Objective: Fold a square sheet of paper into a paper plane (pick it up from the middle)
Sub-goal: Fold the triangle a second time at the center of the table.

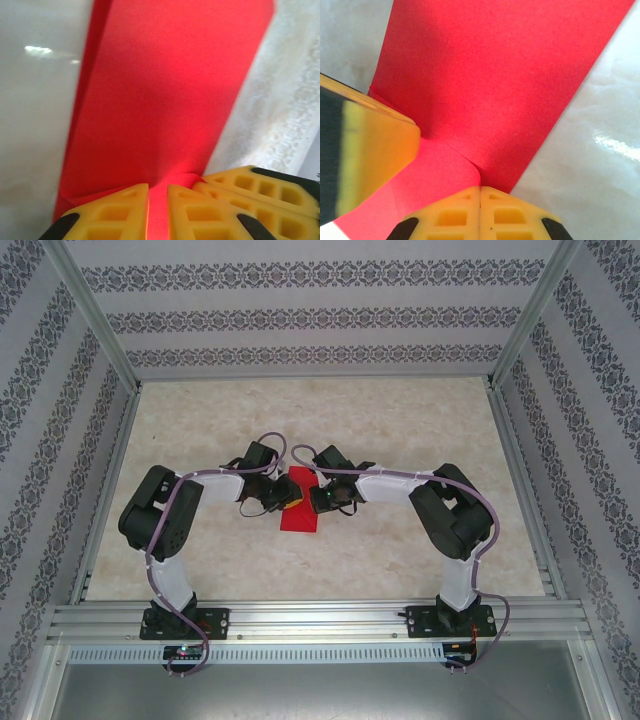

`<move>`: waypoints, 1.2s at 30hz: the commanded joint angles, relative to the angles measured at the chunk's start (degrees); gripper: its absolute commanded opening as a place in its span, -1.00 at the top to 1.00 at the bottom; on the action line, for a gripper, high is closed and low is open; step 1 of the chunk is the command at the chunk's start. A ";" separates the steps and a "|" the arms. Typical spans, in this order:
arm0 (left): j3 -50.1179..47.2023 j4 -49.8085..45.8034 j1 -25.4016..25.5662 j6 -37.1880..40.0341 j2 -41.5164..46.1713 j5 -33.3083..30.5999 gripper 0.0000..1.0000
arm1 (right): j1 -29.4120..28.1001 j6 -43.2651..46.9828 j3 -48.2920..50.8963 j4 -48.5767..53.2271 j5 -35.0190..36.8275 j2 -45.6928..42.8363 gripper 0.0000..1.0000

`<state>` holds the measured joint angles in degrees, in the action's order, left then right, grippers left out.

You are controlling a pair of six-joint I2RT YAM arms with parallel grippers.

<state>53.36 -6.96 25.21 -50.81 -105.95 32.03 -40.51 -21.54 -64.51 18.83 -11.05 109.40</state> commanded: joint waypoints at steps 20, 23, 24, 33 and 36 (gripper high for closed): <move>-3.96 -2.63 0.40 6.77 -1.86 -3.00 0.68 | -0.64 -14.24 2.99 -4.56 -5.22 -12.62 0.28; -3.85 -2.63 0.44 6.86 -1.63 -2.81 0.68 | -1.92 -19.18 4.53 -9.14 -9.08 -11.35 0.52; -3.74 -2.68 0.45 6.94 -1.58 -2.76 0.68 | -2.22 -20.44 4.83 -10.09 -9.75 -10.79 0.57; -3.34 -3.06 0.46 6.95 -1.21 -2.88 0.68 | -3.64 -26.40 7.45 -12.60 -10.65 -6.68 0.82; -3.35 -3.06 0.45 7.04 -1.22 -2.77 0.68 | -3.81 -26.49 7.66 -12.62 -10.94 -5.83 0.82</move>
<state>52.10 -4.93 25.17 -45.43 -105.82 32.27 -43.53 -46.50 -57.34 8.49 -20.71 102.83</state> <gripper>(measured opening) 0.159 0.090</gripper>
